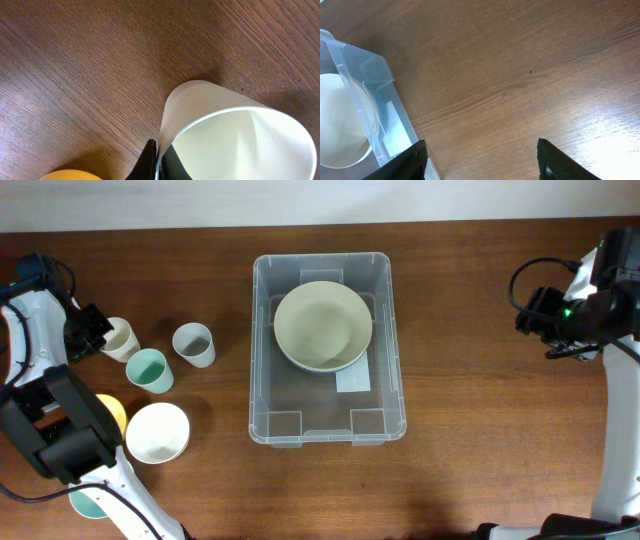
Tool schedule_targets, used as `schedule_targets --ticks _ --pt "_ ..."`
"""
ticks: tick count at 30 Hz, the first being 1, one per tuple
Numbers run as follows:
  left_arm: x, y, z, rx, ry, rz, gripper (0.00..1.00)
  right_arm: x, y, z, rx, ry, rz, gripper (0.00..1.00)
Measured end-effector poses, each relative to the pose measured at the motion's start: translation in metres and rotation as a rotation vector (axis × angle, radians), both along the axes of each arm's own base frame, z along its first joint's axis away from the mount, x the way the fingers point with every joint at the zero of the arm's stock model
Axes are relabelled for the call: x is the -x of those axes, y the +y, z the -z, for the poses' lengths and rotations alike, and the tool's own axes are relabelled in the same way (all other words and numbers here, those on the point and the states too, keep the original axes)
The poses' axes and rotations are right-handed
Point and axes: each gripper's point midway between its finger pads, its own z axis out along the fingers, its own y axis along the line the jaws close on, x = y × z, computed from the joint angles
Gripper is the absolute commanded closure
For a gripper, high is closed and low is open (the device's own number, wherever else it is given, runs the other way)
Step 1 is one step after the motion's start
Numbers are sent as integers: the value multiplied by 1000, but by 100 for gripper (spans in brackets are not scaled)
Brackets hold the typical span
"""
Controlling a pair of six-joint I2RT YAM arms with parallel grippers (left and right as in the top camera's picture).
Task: Pack container
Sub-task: 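Move the left gripper to the cream cup and grasp it, then carry the cream cup with the left gripper into the container's near right corner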
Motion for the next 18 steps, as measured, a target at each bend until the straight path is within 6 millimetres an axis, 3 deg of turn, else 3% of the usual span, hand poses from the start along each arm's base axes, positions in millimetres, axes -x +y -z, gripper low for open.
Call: schedule_targets --ticks 5,7,12,15,18 --pt "-3 1 -20 -2 -7 6 100 0 0 0 0 0 -1 34" --pt "-9 4 -38 -15 -35 8 100 0 0 0 0 0 -1 34" --pt "-18 -1 -105 -43 -118 32 100 0 0 0 0 0 0 34" --pt "-19 -28 -144 -42 -163 112 100 0 0 0 0 0 -1 34" --pt "-20 -80 -181 -45 -213 258 100 0 0 0 0 0 0 34"
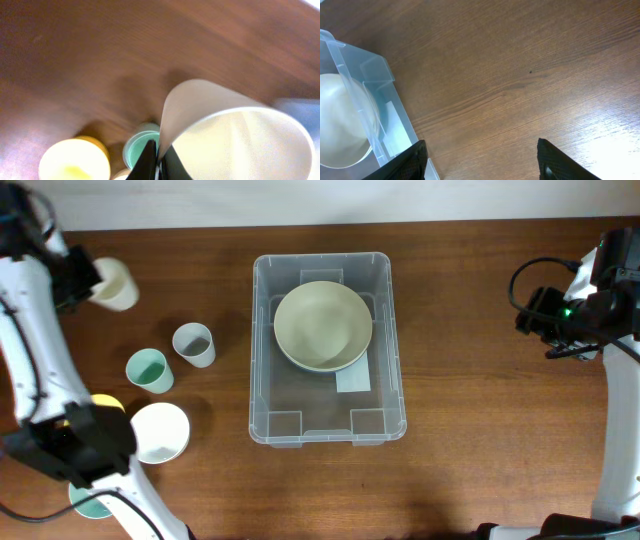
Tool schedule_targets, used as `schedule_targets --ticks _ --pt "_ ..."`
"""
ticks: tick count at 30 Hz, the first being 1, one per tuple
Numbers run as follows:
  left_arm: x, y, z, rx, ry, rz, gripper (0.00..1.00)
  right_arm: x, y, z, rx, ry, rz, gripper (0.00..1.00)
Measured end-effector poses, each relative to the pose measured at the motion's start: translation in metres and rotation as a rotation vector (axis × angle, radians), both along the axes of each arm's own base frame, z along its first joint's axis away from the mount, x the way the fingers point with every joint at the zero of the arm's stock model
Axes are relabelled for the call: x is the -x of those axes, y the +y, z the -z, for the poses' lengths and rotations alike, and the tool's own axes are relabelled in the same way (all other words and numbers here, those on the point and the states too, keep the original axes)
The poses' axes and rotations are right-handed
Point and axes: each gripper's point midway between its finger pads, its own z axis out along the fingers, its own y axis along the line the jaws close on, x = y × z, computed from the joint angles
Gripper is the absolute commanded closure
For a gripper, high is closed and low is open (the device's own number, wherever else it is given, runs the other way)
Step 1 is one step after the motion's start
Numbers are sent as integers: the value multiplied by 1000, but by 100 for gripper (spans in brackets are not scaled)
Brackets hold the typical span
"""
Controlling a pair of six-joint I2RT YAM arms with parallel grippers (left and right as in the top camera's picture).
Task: Pack container
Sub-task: 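Carry the cream cup with the left gripper into the container's near right corner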
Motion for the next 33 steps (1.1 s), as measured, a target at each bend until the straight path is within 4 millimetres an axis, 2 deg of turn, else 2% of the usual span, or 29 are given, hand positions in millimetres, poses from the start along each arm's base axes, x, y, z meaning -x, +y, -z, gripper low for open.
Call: schedule_targets --ticks 3,5,10,13,17,20,24,28,33 --pt "-1 -67 -26 -14 -43 184 100 0 0 0 0 0 0 34" --pt "1 -116 -34 -18 -52 320 99 0 0 0 0 0 0 34" --pt "24 -230 -29 -13 -3 625 99 0 0 0 0 1 -1 34" --pt "49 -285 -27 -15 26 775 99 0 0 0 0 1 0 34" --pt "82 -344 -19 -53 58 944 100 0 0 0 0 1 0 34" --pt "108 -378 -7 -87 95 1052 99 0 0 0 0 1 0 34" --pt "133 -408 14 -109 142 1145 99 0 0 0 -1 2 0 34" --pt "140 -419 39 -123 179 1168 100 1 0 0 -1 4 -1 34" --pt "143 -421 74 -135 231 1161 100 2 1 1 -2 9 0 34"
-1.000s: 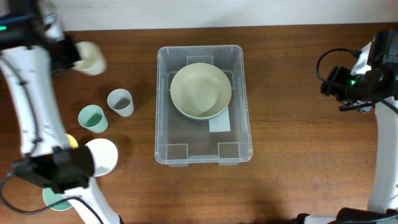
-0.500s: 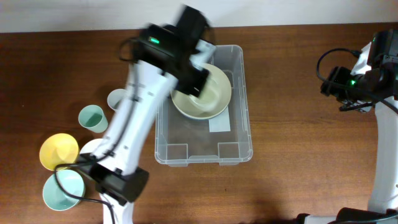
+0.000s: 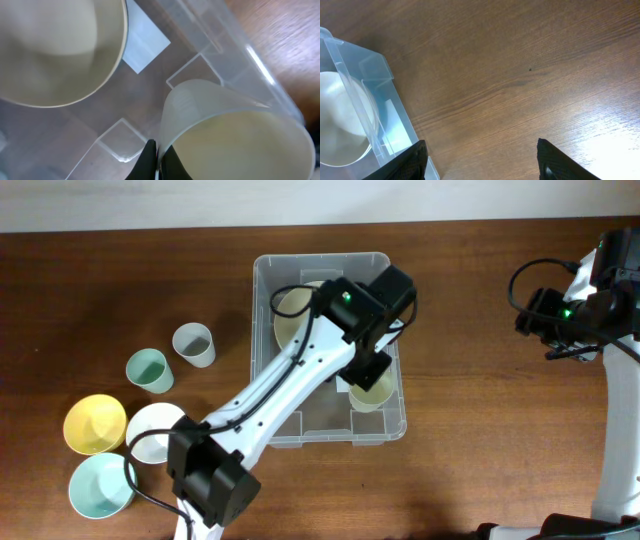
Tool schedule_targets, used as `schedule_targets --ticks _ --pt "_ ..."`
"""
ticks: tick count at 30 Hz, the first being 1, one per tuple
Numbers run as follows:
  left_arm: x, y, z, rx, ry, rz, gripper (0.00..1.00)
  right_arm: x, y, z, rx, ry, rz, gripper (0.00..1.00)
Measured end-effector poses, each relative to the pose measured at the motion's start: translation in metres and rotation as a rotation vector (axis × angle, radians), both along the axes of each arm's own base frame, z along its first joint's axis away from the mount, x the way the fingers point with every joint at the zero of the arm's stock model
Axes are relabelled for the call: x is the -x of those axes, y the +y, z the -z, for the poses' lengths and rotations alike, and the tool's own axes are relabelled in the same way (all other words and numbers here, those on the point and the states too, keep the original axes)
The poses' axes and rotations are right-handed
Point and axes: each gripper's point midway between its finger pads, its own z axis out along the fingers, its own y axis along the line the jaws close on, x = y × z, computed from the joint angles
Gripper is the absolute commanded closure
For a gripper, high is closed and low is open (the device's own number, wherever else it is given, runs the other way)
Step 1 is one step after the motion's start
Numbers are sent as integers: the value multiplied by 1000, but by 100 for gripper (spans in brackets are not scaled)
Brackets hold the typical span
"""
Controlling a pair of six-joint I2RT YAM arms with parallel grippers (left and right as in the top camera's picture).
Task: Pack container
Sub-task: 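Carry the cream cup with the left gripper into the container's near right corner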
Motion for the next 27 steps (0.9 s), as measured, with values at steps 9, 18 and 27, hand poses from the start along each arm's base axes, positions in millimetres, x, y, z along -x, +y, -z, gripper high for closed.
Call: schedule_targets --ticks 9,18,27 --pt "-2 0 51 -15 23 -85 99 0 0 0 0 1 0 34" --pt "-3 -1 68 11 39 -319 99 0 0 0 0 1 0 34" --pt "0 0 83 19 58 -463 99 1 0 0 -1 4 0 34"
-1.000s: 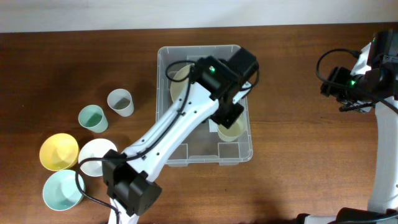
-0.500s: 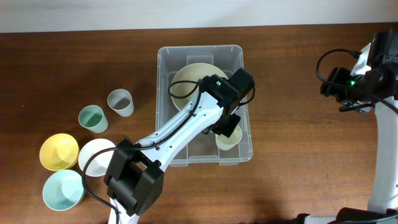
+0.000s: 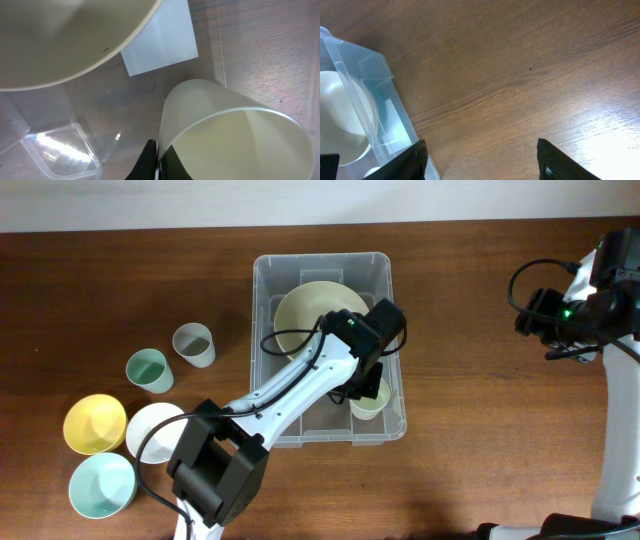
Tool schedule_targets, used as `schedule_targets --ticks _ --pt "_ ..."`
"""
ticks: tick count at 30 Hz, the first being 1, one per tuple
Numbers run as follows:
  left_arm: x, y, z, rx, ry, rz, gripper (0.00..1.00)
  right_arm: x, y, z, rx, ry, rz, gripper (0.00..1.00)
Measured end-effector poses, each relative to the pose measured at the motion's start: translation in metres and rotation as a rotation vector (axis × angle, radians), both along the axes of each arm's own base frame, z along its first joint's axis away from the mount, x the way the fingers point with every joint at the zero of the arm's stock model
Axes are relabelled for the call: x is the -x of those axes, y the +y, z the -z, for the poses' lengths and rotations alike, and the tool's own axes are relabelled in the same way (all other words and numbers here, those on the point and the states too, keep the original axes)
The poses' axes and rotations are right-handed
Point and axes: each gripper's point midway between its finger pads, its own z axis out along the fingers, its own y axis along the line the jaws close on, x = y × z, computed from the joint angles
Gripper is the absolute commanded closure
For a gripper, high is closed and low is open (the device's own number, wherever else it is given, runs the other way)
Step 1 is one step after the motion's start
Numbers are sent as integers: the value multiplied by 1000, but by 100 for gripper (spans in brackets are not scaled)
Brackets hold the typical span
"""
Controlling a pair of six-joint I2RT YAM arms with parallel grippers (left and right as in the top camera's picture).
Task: Pack container
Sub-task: 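Carry the cream cup with the left gripper into the container's near right corner, then return the left gripper to the green cup and grasp it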
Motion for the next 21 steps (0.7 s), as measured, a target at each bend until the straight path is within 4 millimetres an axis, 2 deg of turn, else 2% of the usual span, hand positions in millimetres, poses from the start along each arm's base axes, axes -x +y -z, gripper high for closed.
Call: schedule_targets --ticks 9,11,12,13,14,21 --pt "5 2 6 -1 24 -26 98 0 0 0 0 0 0 34" --pt "6 1 6 3 29 -25 89 0 0 0 0 0 0 34" --pt "7 1 6 6 33 -27 76 0 0 0 0 0 0 34" --pt "7 0 6 8 36 -24 41 0 0 0 0 0 0 34" --pt "8 0 6 12 39 -32 28 0 0 0 0 0 0 34" --pt "11 1 7 7 56 -34 23 0 0 0 0 0 0 34"
